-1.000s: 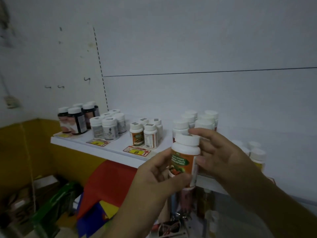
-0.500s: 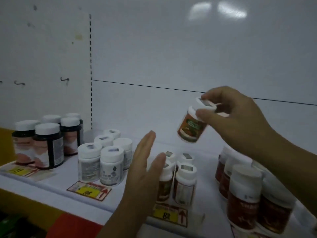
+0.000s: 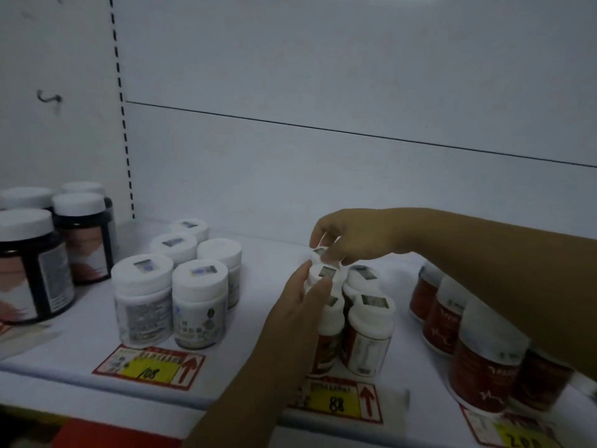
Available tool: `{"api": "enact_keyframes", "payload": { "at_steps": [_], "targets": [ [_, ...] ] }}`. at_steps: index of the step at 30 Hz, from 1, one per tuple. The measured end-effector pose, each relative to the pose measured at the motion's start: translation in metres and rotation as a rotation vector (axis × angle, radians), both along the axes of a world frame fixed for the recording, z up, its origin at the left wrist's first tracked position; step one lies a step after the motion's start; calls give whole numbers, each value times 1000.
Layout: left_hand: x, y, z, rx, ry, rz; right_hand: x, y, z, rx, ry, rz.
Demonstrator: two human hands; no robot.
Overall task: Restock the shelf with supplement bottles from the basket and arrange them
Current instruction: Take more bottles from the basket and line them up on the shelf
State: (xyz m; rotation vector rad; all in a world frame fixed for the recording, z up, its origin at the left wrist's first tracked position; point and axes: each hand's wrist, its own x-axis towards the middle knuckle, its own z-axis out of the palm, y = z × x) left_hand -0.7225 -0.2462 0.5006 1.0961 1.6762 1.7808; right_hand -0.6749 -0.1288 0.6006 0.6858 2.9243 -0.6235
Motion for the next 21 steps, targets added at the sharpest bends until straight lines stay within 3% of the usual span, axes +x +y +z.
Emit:
{"api": "enact_keyframes", "payload": {
  "at_steps": [3, 6, 8, 11, 13, 15, 17, 21],
  "targets": [
    [9, -16, 4, 41, -5, 70, 7, -7, 5, 137, 25, 30],
    [17, -43, 6, 227, 171, 298, 37, -25, 26, 315, 342, 25],
    [21, -57, -7, 310, 288, 462, 72, -42, 38, 323, 606, -5],
    [55, -57, -47, 114, 229, 383, 156, -73, 24, 254, 938, 88],
    [108, -62, -75, 93, 170, 299, 220, -93, -10, 304, 1012, 197],
    [165, -67, -87, 173, 136, 247, 278, -100, -55, 399, 914, 254],
    [209, -64, -100, 193, 85, 155, 325, -97, -104, 401, 683, 233],
    [251, -34, -161, -90, -15, 76, 394, -58, -205, 123, 169, -43]
  ]
}}
